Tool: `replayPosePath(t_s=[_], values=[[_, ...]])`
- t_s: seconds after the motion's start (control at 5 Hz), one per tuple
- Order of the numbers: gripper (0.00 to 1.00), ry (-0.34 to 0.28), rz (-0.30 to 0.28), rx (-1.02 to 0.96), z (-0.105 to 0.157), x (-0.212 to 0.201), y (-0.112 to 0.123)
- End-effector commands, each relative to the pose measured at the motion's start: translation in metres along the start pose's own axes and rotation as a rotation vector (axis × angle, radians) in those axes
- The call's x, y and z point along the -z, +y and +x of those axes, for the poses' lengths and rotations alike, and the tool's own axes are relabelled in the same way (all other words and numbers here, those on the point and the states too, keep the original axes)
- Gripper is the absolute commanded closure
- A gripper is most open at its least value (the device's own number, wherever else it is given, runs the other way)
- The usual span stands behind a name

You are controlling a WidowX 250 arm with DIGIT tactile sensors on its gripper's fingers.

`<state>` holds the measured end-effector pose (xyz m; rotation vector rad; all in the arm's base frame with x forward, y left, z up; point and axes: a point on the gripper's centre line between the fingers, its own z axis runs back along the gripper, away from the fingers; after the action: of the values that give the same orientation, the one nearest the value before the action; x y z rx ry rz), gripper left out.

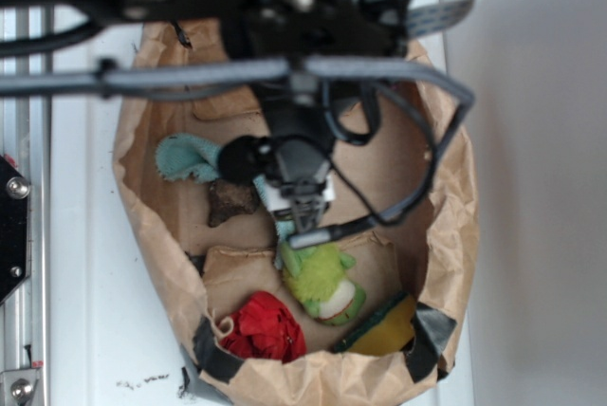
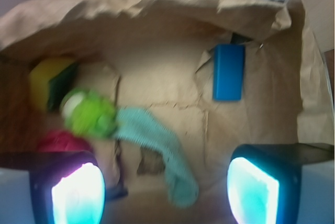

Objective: Grab the blue block.

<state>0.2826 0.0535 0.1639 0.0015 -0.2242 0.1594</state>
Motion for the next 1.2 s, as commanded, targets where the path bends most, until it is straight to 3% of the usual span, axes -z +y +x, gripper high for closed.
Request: replayPosePath(t_s=[0.0, 0.6, 0.8, 1.0], values=[[0.0, -0.073, 0.013, -0.013, 0.018, -0.002, -0.002], [0.0, -0.073, 0.013, -0.013, 0.018, -0.002, -0.002], [0.0, -0.054, -0.066, -0.032, 0.006, 0.018, 0.001], [0.0, -0.017, -0.08, -0.03, 0.005, 0.033, 0.003]])
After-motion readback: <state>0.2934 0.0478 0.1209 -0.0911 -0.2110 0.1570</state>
